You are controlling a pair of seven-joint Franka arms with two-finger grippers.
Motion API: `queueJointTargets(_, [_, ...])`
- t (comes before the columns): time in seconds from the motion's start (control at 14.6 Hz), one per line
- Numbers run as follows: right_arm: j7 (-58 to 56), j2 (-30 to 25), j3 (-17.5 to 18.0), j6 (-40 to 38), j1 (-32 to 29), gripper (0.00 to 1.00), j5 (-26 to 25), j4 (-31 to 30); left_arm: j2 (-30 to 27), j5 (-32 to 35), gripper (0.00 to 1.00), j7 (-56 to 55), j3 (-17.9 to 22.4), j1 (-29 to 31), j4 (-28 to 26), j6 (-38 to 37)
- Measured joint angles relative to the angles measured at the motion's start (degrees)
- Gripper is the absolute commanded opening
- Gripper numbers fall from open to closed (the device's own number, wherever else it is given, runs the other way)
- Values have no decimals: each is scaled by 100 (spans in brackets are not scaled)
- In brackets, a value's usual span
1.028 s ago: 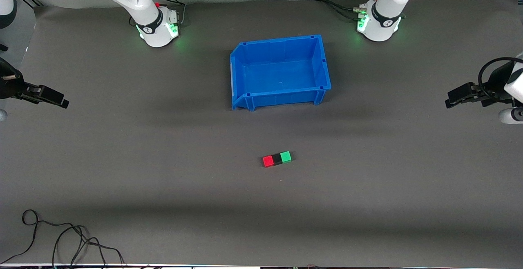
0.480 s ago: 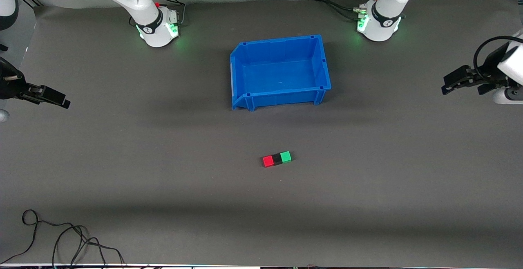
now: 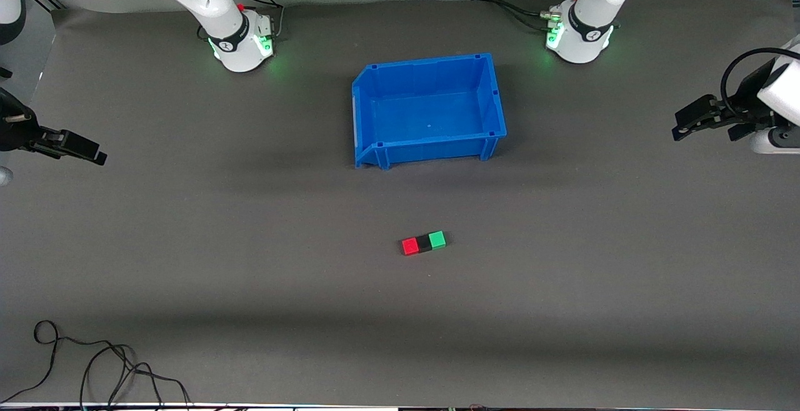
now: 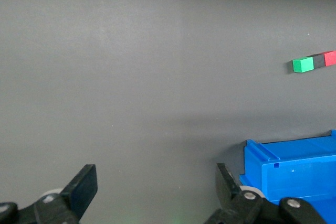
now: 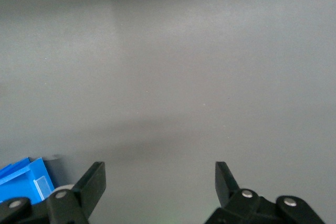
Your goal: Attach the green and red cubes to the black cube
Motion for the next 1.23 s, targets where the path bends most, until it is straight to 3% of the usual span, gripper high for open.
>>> queueJointTargets(0.69, [0,-102,109,60,-21,93,-10,20,23,365,100,13,-58,2,13,-197])
queueJointTargets(1.23, [0,-65,-126,85,277,96,-13,21,75,386,100,14,-69,2,13,-289])
